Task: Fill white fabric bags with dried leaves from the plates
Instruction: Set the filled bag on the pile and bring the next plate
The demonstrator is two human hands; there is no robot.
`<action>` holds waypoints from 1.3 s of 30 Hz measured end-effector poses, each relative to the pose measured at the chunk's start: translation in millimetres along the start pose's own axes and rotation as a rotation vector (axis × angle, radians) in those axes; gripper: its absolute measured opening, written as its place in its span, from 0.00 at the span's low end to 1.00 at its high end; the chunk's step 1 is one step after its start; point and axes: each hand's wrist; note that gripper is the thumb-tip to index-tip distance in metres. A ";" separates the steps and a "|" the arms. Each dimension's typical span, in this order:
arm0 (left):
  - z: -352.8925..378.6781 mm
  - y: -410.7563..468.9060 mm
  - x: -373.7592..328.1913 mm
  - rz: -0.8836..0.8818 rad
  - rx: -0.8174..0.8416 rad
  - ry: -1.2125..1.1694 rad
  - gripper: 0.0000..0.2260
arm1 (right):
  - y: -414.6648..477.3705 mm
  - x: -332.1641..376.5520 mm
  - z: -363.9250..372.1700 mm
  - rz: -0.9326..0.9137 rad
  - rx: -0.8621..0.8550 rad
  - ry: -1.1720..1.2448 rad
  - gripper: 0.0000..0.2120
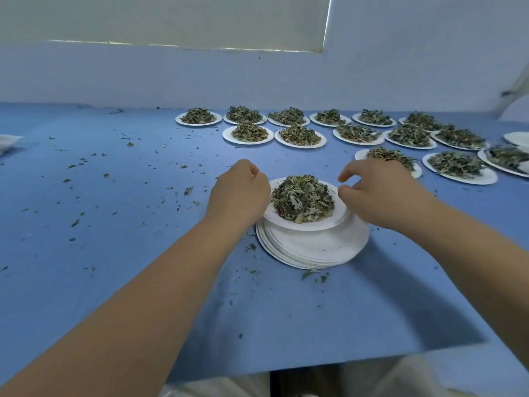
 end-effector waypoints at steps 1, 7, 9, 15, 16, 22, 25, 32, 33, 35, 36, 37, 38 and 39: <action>1.3 -2.4 -1.5 0.010 -0.001 0.013 0.09 | -1.8 -2.7 -0.8 -0.005 0.001 -0.016 0.09; 4.5 -12.0 -6.6 0.082 -0.035 0.109 0.11 | -7.4 -12.5 -3.2 -0.031 -0.018 -0.073 0.06; 5.5 -15.2 -8.4 0.096 -0.053 0.120 0.12 | -8.6 -15.0 -3.3 -0.037 -0.047 -0.087 0.06; 5.5 -27.6 -12.6 0.145 -0.061 0.241 0.11 | -13.2 -24.5 2.6 -0.049 -0.063 -0.128 0.06; 4.1 -30.5 -14.6 0.162 -0.065 0.286 0.11 | -13.8 -25.1 3.1 -0.049 -0.062 -0.134 0.06; 18.6 -48.5 -64.6 0.391 -0.148 0.407 0.12 | -15.8 -40.5 -10.8 -0.018 -0.081 -0.144 0.07; 55.2 -58.2 -110.8 0.491 -0.060 0.368 0.08 | -17.4 -73.1 -23.1 0.031 -0.122 -0.152 0.07; 167.0 -86.8 -203.9 0.641 0.218 0.227 0.06 | -32.3 -231.1 -46.2 0.434 -0.193 -0.249 0.10; 183.0 -88.1 -213.5 0.661 0.261 0.224 0.05 | -35.7 -256.2 -49.1 0.473 -0.188 -0.283 0.11; 212.1 -88.5 -228.1 0.703 0.325 0.214 0.04 | -40.2 -299.7 -52.8 0.527 -0.150 -0.378 0.14; 226.1 -88.2 -234.3 0.723 0.353 0.207 0.04 | -40.9 -319.0 -54.6 0.559 -0.141 -0.412 0.15; 238.9 -87.6 -239.3 0.738 0.378 0.201 0.04 | -39.8 -336.3 -56.2 0.597 -0.140 -0.435 0.15; 250.9 -86.6 -243.6 0.744 0.401 0.195 0.05 | -37.0 -352.7 -58.2 0.631 -0.145 -0.455 0.16; 261.9 -85.4 -247.2 0.743 0.421 0.192 0.06 | -32.9 -366.6 -60.9 0.657 -0.140 -0.475 0.17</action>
Point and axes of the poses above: each hand's wrist, its own y-axis towards the middle knuckle, its own z-axis out of the palm, x = y × z, and after that the axes turned 1 degree about -x, right-handed
